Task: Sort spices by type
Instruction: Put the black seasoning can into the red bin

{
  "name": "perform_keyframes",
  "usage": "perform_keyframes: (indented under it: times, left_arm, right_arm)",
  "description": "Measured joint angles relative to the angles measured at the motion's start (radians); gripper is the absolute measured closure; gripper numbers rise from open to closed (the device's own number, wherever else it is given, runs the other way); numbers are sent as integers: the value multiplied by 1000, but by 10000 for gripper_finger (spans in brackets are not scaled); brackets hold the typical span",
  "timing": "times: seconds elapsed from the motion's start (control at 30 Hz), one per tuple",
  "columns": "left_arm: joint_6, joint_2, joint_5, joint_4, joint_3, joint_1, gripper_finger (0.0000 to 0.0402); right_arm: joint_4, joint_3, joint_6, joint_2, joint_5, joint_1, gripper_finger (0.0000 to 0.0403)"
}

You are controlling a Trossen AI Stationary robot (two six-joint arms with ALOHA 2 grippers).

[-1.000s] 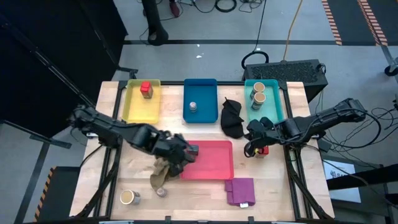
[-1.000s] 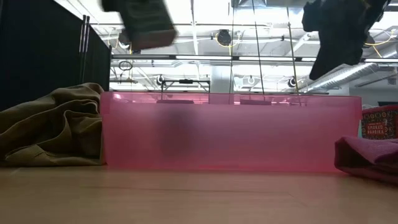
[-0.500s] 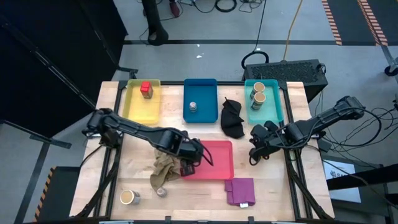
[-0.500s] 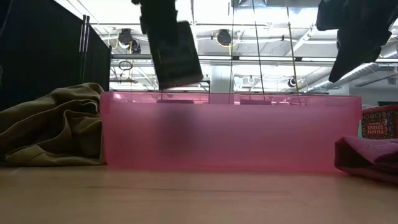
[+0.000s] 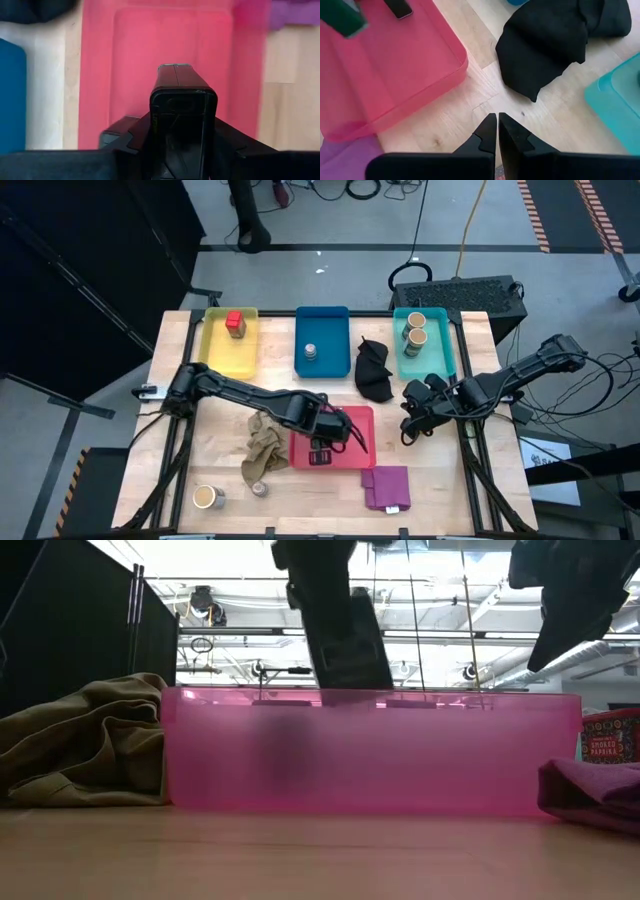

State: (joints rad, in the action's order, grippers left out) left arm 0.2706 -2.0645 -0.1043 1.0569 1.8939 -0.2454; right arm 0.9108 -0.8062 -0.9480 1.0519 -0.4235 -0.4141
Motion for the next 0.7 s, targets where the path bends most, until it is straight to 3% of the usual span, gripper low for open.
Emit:
perform_keyframes:
  times: [0.7]
  left_arm:
    - [-131,-69,-5,-34,6,118,274]
  right_arm:
    - [-18,0,36,0,-22,2,403]
